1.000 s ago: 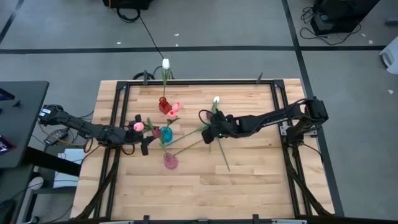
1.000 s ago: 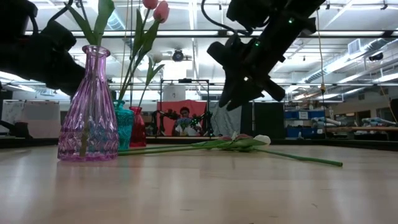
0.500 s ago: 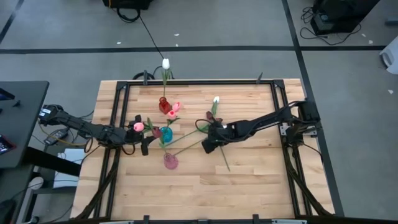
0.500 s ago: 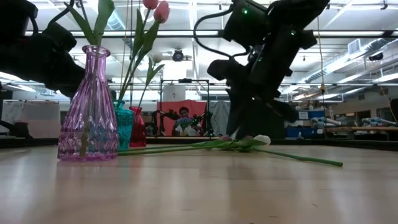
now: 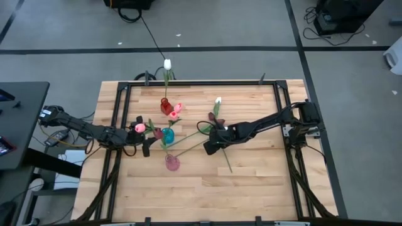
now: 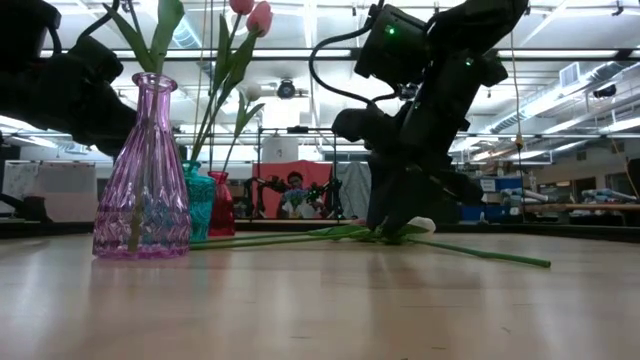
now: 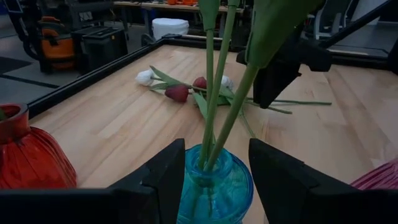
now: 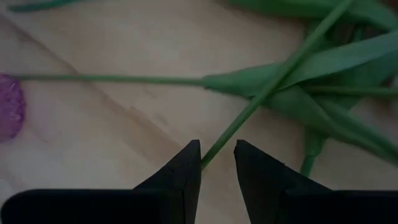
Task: Sort flowers into vase by color
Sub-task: Put the left white flower into the red vase
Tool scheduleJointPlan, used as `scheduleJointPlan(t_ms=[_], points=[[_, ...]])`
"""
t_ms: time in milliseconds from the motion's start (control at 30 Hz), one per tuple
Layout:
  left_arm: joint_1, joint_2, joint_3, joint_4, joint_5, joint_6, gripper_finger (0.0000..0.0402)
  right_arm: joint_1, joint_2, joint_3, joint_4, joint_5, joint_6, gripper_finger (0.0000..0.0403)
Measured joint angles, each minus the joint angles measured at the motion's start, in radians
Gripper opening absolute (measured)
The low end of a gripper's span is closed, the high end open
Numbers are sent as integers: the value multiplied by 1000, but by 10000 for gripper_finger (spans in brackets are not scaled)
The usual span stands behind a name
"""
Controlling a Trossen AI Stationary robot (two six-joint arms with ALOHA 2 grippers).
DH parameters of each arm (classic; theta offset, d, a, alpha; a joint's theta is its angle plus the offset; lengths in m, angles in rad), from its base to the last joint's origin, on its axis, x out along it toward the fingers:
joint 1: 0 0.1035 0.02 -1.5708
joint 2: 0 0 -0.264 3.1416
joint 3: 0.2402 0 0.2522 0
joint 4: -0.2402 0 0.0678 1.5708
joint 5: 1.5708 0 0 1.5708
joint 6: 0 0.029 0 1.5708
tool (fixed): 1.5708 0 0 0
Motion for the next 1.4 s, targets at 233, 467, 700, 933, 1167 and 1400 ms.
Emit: scheduleJointPlan(t_ms=[233, 467, 700, 933, 1167, 1400], points=[[0, 0, 0, 0, 0, 0, 183, -5, -1, 0, 31, 78, 0, 124], [0, 0, 0, 0, 0, 1, 183, -21, -1, 0, 47, 72, 9, 137], [0, 0, 0, 0, 0, 2, 183, -36, -1, 0, 46, 69, 26, 120], [0, 0, 0, 0, 0, 1, 183, -52, -1, -22, 51, 69, 31, 92], [0, 0, 0, 0, 0, 1, 184, -55, -2, -105, 222, 62, 51, 88], [0, 0, 0, 0, 0, 0, 184, -55, -2, -139, 258, 76, 20, 70]])
